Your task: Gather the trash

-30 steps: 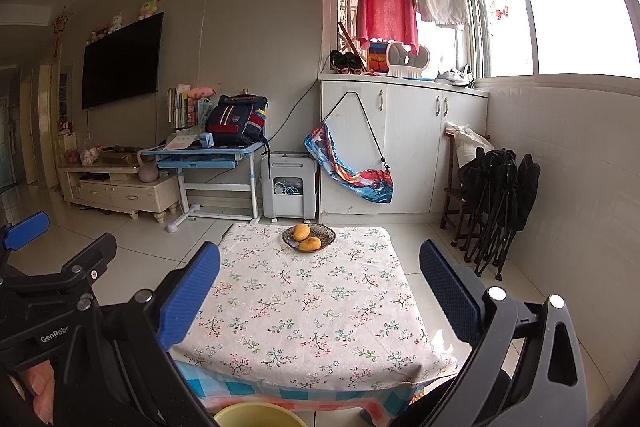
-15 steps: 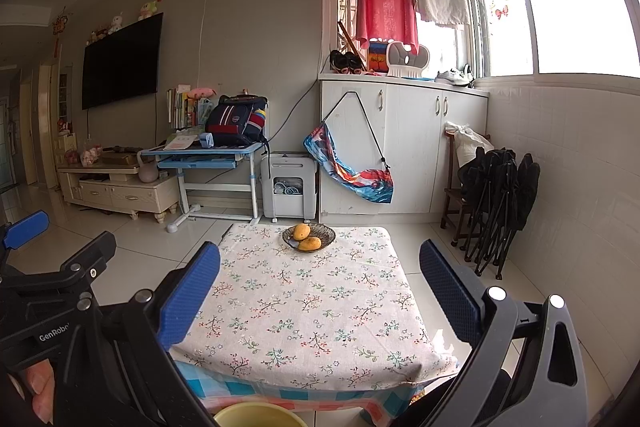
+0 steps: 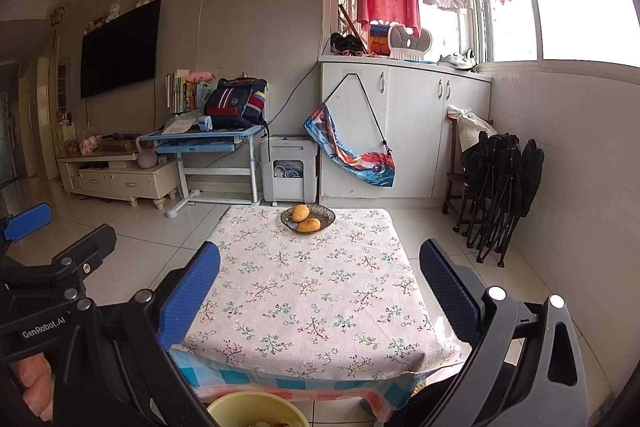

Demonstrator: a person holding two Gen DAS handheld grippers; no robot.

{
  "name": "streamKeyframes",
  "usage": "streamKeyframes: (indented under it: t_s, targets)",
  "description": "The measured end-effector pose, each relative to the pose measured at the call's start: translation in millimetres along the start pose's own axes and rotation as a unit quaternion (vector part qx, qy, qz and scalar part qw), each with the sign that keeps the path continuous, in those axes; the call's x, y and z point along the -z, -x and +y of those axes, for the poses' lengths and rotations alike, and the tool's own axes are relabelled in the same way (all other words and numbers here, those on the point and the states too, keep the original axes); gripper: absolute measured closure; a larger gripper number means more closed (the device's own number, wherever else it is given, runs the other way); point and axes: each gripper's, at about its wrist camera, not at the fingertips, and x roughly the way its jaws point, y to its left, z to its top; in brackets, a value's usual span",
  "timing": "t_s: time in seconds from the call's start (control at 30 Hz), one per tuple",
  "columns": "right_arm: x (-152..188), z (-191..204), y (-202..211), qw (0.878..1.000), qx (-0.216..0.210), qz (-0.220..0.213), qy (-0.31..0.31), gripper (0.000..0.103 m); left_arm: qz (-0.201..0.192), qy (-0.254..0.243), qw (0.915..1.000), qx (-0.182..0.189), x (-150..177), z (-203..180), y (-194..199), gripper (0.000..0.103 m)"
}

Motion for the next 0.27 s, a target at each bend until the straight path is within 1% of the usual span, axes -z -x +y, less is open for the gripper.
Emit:
streamKeyframes:
  t_s: [0.13, 0.27]
  targets:
    - [3.3, -7.9, -28.1, 1.0, 0.007, 0.024, -0.001, 0.007, 0.015, -0.006, 0.9998, -0.007, 4.0, 0.4, -20.5, 0.007]
    - [9.9, -12.3, -75.4, 0.998, 0.007, 0.06, 0.003, 0.007, 0.031, 0.004, 0.9995, -0.008, 8.2, 7.2, -44.9, 0.007]
